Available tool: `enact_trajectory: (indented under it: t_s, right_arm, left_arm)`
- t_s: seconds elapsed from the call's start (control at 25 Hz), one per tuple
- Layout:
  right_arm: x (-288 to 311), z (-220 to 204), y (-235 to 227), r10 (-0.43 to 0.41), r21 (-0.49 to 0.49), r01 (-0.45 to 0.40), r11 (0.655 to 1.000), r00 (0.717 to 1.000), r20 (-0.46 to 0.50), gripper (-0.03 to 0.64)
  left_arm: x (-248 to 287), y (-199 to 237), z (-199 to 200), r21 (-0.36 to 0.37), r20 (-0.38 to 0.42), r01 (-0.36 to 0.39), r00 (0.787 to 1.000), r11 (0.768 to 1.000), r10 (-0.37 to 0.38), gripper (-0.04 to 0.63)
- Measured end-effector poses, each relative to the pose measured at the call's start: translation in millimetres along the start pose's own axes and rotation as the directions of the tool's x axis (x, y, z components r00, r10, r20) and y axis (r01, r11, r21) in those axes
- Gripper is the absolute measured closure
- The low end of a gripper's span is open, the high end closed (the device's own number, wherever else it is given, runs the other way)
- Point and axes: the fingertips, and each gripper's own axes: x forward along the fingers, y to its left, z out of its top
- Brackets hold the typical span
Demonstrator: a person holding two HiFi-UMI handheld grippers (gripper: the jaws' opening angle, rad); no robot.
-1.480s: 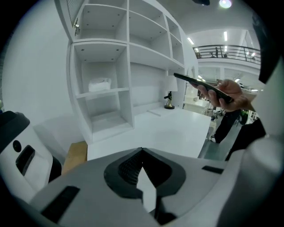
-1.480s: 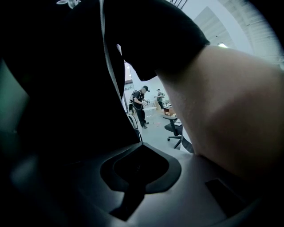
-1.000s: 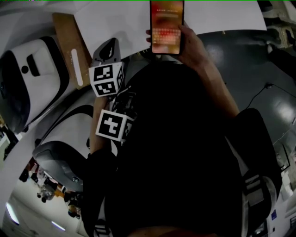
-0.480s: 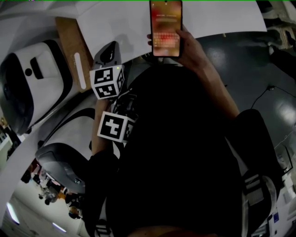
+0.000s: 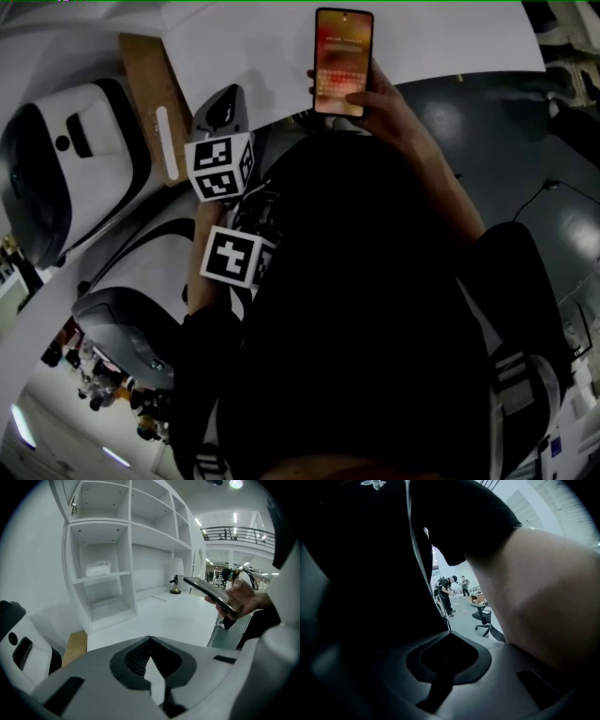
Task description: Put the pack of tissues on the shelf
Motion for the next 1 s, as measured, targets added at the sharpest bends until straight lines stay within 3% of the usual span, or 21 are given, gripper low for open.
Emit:
enact_trajectory:
  t_s: [1.0]
  right_arm:
    - [-2.6, -0.4, -1.1, 0.002, 0.017, -0.002, 1.0, 1.0, 0.014, 0.598]
  left_arm:
    - [4.9, -3.1, -2.2, 0.004, -0.008, 0.019, 1.0, 1.0, -0.019, 0.586]
